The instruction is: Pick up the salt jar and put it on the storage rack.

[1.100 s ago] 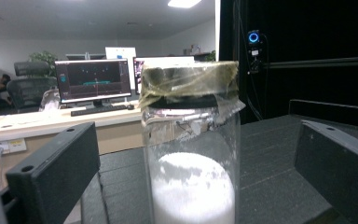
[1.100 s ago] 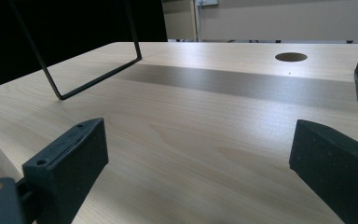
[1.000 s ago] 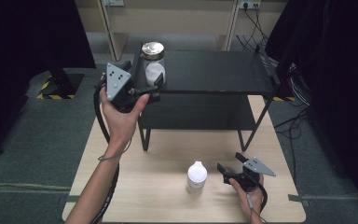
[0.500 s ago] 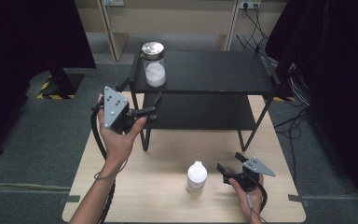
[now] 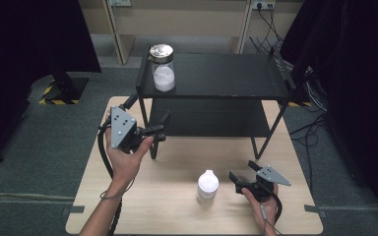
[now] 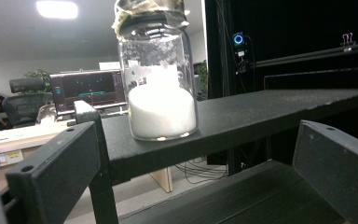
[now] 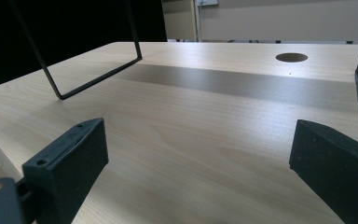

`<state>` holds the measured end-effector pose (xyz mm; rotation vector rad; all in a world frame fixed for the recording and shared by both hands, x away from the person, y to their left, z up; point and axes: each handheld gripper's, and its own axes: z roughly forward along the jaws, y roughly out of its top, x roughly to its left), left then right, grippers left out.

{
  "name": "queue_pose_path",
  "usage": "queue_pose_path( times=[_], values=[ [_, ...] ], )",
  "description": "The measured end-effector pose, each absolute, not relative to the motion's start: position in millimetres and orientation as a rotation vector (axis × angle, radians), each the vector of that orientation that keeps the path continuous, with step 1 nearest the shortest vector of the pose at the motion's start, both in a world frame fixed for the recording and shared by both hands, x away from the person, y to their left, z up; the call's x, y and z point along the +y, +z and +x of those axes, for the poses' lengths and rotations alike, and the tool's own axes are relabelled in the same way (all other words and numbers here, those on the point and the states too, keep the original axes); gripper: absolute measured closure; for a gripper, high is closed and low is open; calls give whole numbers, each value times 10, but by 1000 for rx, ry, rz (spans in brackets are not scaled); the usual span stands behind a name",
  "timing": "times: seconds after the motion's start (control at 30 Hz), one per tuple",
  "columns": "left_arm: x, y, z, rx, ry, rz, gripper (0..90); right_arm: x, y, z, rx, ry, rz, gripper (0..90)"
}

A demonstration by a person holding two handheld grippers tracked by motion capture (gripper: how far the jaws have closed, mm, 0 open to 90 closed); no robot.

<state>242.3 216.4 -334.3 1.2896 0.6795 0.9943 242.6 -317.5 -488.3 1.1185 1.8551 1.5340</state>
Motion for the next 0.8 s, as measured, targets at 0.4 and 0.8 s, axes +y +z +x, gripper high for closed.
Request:
queue_pose_path(
  times=[0.4, 0.8],
  values=[
    [2157, -3631, 2304, 674, 989, 1309, 0, -3172, -4881, 2425, 1856, 1531, 1116, 45],
    [2214, -4103, 2172, 716, 955, 1348, 0, -3170, -4883, 2423, 1855, 1530, 1115, 43]
  ],
)
